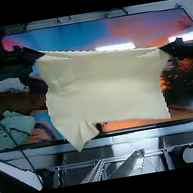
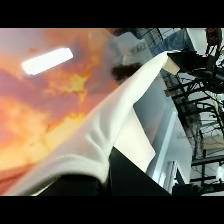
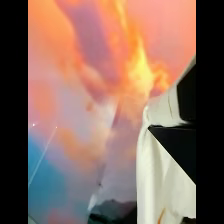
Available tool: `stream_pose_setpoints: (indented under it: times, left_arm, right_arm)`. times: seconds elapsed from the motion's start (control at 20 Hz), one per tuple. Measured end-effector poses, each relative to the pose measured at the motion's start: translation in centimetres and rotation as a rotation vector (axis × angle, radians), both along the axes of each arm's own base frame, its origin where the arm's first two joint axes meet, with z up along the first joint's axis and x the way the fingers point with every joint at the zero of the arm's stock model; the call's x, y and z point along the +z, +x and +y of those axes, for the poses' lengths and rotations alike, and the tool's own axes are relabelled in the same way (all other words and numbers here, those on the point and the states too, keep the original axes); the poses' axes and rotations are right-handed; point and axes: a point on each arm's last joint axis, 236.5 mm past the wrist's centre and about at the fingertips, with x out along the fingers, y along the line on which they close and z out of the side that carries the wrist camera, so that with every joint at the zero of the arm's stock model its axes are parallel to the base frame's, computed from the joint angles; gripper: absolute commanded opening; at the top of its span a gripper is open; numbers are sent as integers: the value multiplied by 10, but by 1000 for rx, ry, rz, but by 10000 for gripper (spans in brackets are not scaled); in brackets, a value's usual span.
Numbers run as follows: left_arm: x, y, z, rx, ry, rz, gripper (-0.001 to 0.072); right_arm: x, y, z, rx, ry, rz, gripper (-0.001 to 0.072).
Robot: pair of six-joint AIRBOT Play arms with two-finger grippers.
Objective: Fold the shirts.
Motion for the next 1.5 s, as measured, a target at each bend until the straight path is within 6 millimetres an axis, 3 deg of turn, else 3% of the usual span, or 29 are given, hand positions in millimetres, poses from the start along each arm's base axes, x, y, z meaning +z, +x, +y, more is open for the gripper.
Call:
stream_pose_setpoints:
  times: [0.15,0.3,0.4,0.7,0.75,0.8,0.85,0.9,0.95,1.0,1.1,1.2,1.3,1.5]
  left_arm:
    - [-46,28,-1,24,-6,80,20]
    - [-83,32,4,50,-12,152,17]
    - [-101,27,5,46,-13,193,17]
    - [-154,2,12,18,143,342,16]
    - [-159,-1,13,13,165,357,17]
    - [-163,-2,13,10,182,366,22]
    - [-167,-4,14,8,198,375,220]
    - [-168,-5,13,6,205,382,421]
    - [-167,-6,12,0,212,390,536]
    - [-163,-7,12,-8,216,388,535]
    - [-147,-9,14,-29,214,389,387]
    - [-129,-20,23,-45,215,410,390]
    - [-116,-39,32,-56,210,446,390]
    - [-111,-89,56,-31,183,529,390]
  right_arm:
    - [-31,33,-7,-4,94,-3,20]
    - [-47,50,-10,11,125,-12,20]
    - [-63,47,-10,45,106,14,20]
    - [-130,8,-6,179,-10,226,22]
    - [-136,5,-5,190,-18,243,70]
    - [-141,2,-4,200,-29,258,272]
    - [-145,1,-3,203,-40,269,349]
    - [-146,0,-1,212,-43,274,348]
    - [-145,-1,2,217,-39,278,349]
    - [-142,-1,3,222,-38,279,366]
    - [-127,-5,-2,226,-39,270,378]
    - [-111,-21,-13,248,-66,290,399]
    - [-104,-52,-27,264,-107,367,531]
    - [-116,-133,-43,240,-129,552,531]
